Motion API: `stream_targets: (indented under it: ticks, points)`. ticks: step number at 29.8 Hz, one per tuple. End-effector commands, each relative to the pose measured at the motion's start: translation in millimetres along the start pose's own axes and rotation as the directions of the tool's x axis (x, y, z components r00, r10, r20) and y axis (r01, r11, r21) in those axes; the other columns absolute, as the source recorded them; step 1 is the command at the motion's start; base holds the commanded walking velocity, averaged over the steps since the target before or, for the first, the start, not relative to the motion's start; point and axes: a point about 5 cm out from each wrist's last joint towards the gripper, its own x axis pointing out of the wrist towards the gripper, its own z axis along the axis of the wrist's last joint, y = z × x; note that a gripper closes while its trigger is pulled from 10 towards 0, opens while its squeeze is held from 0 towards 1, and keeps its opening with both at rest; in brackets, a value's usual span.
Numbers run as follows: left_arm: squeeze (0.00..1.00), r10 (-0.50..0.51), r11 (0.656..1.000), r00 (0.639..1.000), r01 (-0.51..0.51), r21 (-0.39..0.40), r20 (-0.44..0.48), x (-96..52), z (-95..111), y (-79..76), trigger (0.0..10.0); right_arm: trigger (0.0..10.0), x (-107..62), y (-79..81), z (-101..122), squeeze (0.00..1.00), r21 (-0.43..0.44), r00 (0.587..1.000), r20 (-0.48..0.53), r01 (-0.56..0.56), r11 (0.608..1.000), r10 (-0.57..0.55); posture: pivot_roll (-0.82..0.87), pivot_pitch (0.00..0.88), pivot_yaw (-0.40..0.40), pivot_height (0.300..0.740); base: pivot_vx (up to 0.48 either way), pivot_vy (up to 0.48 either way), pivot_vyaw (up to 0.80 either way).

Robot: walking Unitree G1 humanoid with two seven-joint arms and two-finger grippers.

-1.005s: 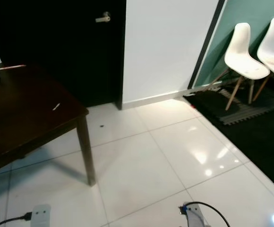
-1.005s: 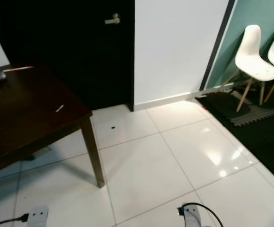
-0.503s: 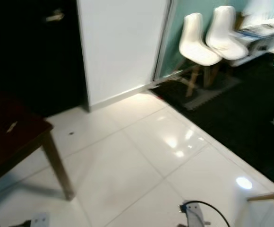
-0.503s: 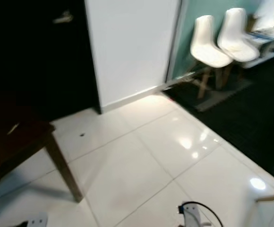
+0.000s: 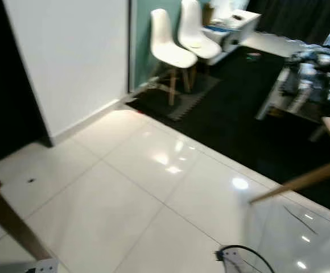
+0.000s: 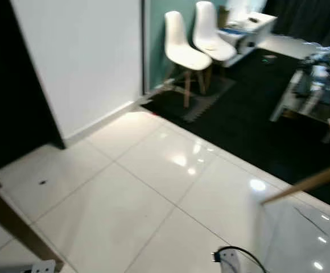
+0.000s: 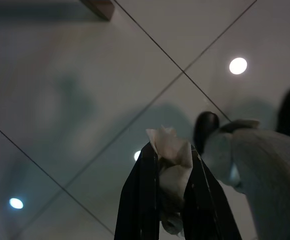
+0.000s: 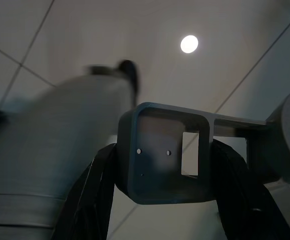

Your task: Picking trash to rubbish bin

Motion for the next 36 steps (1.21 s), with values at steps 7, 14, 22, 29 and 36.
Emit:
stream_targets:
  ticks: [7,14,22,29,36]
  points:
    - [0.0,-0.017,1.0,1.0,0.017,0.001,-0.006,0.8,0.2,-6.5,10.0,10.0,-0.6,-2.0,-5.1,0.0,0.008,1.0,-0.013,0.008,1.0,-0.007,0.1,0.067,-0.005,0.74,0.0,0.0,-0.79]
    - [0.0,-0.021,1.0,1.0,0.021,0.007,-0.004,1.3,2.2,-8.2,10.0,10.0,-0.9,-2.4,-8.1,0.0,0.015,1.0,-0.017,0.009,1.0,-0.009,0.1,0.077,-0.002,0.74,0.0,0.0,-0.79]
    - [0.0,-0.026,1.0,1.0,0.026,-0.001,-0.01,1.2,-0.1,-10.8,10.0,10.0,-1.1,-3.3,-9.9,0.0,0.017,1.0,-0.021,0.014,1.0,-0.014,0.1,0.081,-0.009,0.74,0.0,0.0,-0.59]
    - [0.0,-0.028,1.0,1.0,0.028,-0.009,-0.014,0.9,-2.4,-11.8,10.0,10.0,-0.9,-3.2,-6.7,0.0,0.009,1.0,-0.012,0.013,1.0,-0.013,0.11,0.08,-0.014,0.74,0.0,0.0,0.0]
    - [0.0,-0.037,0.999,0.999,0.037,-0.002,-0.018,0.9,-2.8,-12.4,10.0,10.0,-0.7,-2.7,-5.4,0.0,0.004,1.0,-0.01,0.011,1.0,-0.01,0.11,0.081,-0.015,0.74,0.081,0.0,0.0]
